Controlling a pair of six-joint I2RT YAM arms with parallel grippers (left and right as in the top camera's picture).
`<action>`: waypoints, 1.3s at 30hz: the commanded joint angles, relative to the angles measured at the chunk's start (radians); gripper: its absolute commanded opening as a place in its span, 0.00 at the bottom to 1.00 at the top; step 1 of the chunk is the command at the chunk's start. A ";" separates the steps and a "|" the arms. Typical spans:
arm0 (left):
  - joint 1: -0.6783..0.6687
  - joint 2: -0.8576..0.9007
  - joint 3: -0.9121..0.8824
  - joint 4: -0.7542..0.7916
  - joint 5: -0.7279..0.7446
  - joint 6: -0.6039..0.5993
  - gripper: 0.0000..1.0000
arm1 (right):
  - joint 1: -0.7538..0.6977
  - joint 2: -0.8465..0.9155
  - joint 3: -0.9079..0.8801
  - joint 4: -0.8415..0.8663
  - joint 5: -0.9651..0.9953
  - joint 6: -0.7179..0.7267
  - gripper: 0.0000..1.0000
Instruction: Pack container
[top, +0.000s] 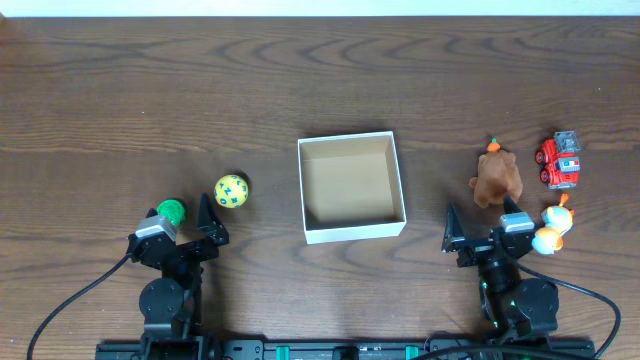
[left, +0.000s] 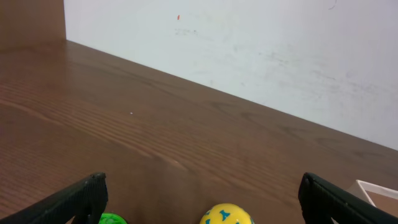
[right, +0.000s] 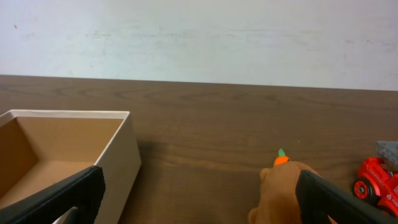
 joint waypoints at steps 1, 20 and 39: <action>0.005 -0.006 -0.019 -0.041 -0.005 0.006 0.98 | -0.012 -0.005 -0.002 -0.003 0.007 0.013 0.99; 0.005 -0.006 -0.019 -0.041 -0.005 0.006 0.98 | -0.012 -0.005 -0.002 -0.003 0.006 0.014 0.99; 0.005 0.018 0.074 -0.145 0.038 0.006 0.98 | -0.016 0.066 0.077 -0.076 0.018 0.146 0.99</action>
